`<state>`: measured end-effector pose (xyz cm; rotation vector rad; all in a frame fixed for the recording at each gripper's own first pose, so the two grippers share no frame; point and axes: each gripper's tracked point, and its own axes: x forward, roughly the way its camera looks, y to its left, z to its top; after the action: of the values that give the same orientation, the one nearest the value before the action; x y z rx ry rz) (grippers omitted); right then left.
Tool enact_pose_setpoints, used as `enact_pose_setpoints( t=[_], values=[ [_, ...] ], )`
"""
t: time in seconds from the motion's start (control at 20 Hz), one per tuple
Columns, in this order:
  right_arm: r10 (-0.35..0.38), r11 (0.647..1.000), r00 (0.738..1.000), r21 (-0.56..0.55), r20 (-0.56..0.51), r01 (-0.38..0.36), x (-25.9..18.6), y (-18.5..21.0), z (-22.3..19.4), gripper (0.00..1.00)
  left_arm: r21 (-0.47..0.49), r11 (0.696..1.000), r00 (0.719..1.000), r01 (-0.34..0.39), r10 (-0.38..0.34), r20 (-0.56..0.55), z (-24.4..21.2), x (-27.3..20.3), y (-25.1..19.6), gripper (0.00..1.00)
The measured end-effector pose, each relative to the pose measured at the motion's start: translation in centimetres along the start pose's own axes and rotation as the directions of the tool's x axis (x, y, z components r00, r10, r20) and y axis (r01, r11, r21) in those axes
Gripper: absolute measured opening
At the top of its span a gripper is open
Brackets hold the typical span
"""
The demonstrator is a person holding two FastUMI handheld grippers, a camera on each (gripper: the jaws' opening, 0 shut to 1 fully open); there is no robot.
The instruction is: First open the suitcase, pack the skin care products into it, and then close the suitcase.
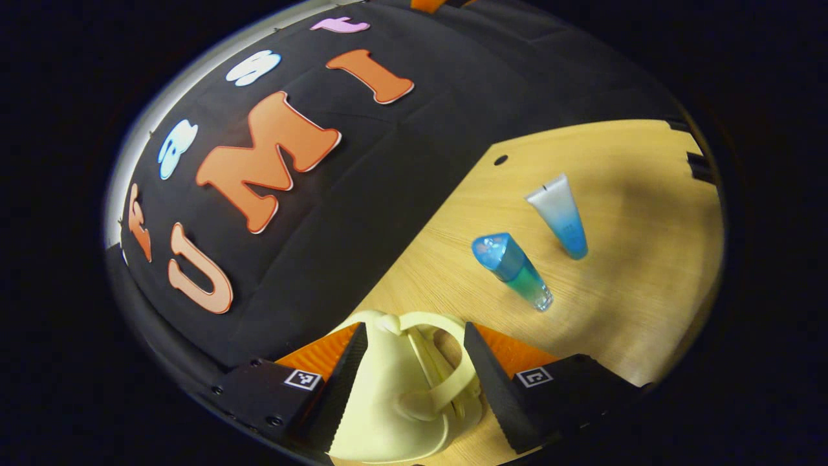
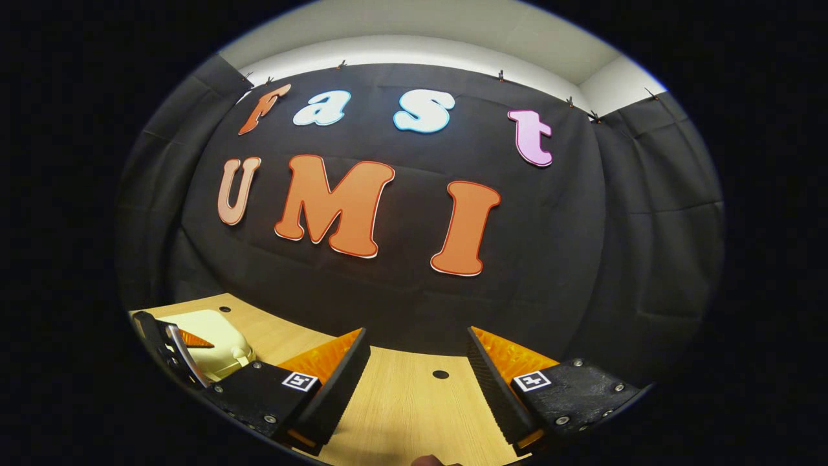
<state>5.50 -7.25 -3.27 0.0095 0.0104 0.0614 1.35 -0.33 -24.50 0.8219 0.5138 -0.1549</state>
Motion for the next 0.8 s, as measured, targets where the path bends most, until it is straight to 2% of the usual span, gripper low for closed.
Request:
enact_pose_setpoints(
  t=[0.1, 0.25, 0.3, 0.45, 0.5, 0.65, 0.7, 0.8],
  values=[
    [-0.003, 1.0, 1.0, -0.002, -0.004, 0.003, 0.0, -0.3, -0.2, 0.94, 0.052, 0.999, 1.0, 0.011, -0.01, -0.026, -1.2, 0.3, -1.1, 0.93],
    [-0.004, 1.0, 1.0, 0.006, -0.009, 0.004, 0.0, -0.8, -0.7, 0.94, 0.18, 0.984, 0.998, 0.018, -0.008, -0.059, -1.8, 0.6, -2.4, 0.91],
    [-0.004, 1.0, 1.0, 0.011, -0.01, 0.004, 0.0, -0.9, -0.8, 0.94, 0.229, 0.973, 0.998, 0.016, -0.003, -0.06, -1.8, 0.8, -2.9, 0.82],
    [-0.005, 1.0, 1.0, 0.018, -0.009, 0.005, 0.2, -1.3, -1.0, 0.94, 0.337, 0.941, 0.997, 0.023, 0.005, -0.083, -2.5, 0.8, -4.2, 0.82],
    [-0.005, 1.0, 1.0, 0.018, -0.006, 0.005, 0.2, -1.4, -1.0, 0.94, 0.351, 0.936, 0.995, 0.025, 0.009, -0.095, -3.1, 1.0, -4.3, 0.88],
    [-0.008, 1.0, 1.0, 0.025, -0.011, 0.009, 0.3, -2.1, -1.7, 0.94, 0.374, 0.927, 0.989, 0.021, 0.036, -0.146, -4.3, 2.1, -4.1, 0.64],
    [-0.009, 0.999, 1.0, 0.03, -0.014, 0.009, 0.4, -2.3, -1.9, 0.94, 0.381, 0.925, 0.986, 0.016, 0.048, -0.158, -4.9, 2.4, -3.9, 0.64],
    [-0.007, 0.999, 1.0, 0.036, -0.019, 0.007, 0.4, -2.5, -2.3, 0.94, 0.387, 0.922, 0.983, 0.01, 0.062, -0.172, -4.9, 2.1, -3.7, 0.23]
  ],
)
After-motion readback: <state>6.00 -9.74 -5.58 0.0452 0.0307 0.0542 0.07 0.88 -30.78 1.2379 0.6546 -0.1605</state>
